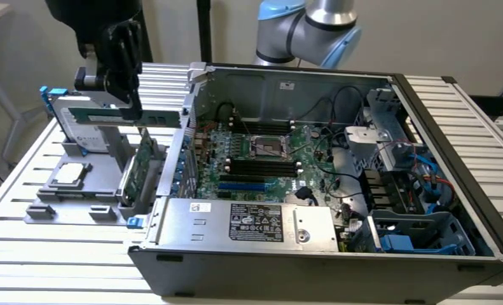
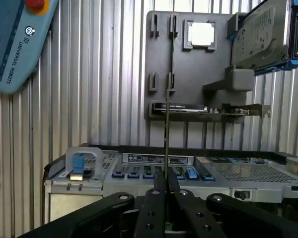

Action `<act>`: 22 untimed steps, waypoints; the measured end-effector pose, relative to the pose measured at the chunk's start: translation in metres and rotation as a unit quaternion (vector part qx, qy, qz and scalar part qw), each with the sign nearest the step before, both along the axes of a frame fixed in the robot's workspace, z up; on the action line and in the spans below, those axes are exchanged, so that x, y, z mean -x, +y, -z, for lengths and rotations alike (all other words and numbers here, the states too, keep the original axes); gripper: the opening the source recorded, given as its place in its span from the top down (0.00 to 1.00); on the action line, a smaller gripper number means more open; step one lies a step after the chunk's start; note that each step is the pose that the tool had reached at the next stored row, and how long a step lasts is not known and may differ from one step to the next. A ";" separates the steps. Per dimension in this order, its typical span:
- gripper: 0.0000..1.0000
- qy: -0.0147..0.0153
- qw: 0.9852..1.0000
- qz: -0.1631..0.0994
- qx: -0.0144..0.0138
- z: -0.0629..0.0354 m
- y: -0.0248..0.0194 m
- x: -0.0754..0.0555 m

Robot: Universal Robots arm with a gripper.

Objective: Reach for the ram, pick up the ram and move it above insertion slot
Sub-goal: 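Pick up the ram and move it above insertion slot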

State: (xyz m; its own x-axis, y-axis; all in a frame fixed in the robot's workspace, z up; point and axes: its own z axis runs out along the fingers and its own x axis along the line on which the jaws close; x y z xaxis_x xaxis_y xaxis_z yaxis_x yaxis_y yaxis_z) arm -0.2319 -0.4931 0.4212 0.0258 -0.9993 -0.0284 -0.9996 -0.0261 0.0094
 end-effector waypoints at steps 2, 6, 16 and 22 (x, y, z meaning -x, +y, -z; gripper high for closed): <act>0.87 0.000 1.000 0.000 0.000 0.0000 0.0005 -0.009; 0.87 0.000 1.000 0.000 0.000 0.0000 0.0014 -0.027; 0.87 0.000 1.000 0.000 0.000 0.0000 0.0054 -0.073; 0.87 0.000 1.000 0.000 0.000 0.0017 0.0123 -0.100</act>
State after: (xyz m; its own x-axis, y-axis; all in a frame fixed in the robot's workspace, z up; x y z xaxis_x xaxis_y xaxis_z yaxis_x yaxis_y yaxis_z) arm -0.1319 -0.4808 0.4196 0.0258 -0.9993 -0.0278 -0.9996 -0.0261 0.0094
